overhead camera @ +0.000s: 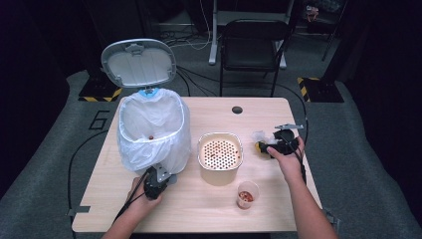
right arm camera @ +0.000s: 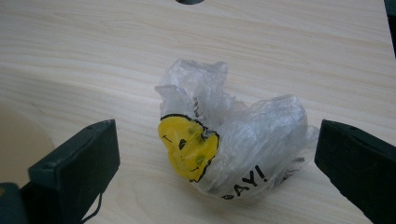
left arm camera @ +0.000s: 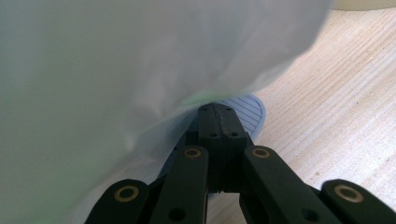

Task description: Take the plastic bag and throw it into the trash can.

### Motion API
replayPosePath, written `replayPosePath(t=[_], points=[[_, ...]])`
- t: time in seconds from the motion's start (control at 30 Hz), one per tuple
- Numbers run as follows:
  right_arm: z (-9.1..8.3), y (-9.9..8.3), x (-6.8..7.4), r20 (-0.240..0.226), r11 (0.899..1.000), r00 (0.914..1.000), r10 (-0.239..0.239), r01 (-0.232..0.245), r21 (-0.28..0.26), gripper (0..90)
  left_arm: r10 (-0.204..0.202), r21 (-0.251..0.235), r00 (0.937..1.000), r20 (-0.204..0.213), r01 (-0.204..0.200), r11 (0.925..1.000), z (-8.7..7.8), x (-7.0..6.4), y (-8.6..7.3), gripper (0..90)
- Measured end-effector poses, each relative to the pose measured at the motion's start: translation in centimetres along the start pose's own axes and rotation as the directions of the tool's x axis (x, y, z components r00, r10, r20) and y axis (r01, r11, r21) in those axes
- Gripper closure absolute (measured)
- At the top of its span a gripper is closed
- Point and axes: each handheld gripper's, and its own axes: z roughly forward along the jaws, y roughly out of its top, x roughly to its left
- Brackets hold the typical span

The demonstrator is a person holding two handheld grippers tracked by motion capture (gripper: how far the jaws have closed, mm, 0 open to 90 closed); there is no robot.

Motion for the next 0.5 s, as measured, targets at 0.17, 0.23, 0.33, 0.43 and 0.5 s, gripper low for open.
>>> replayPosePath(t=[0.17,0.23,0.33,0.43,0.5], points=[[1.1,0.3,0.1,0.034,1.0,0.9994,0.008,-0.009,0.016,0.0,0.003,0.0,1.0,0.0,-0.003,1.0,0.0,0.0,0.0,90.0],[1.4,0.3,0.2,0.038,1.0,0.9993,0.007,-0.008,0.024,0.0,0.002,0.0,1.0,-0.001,-0.002,1.0,0.0,0.0,0.0,90.0],[2.2,0.4,0.3,0.055,0.999,0.9985,-0.008,0.006,0.036,0.0,0.002,0.0,1.0,-0.001,-0.002,1.0,0.0,0.0,0.0,90.0],[2.9,0.4,0.5,0.065,0.999,0.9976,-0.024,0.022,0.037,0.0,0.004,0.001,1.0,0.003,-0.004,1.0,0.0,0.0,0.0,90.0],[3.4,0.3,0.5,0.074,0.999,0.9971,-0.017,0.013,0.049,0.0,0.005,0.001,1.0,0.003,-0.005,1.0,0.0,0.0,0.0,90.0]])
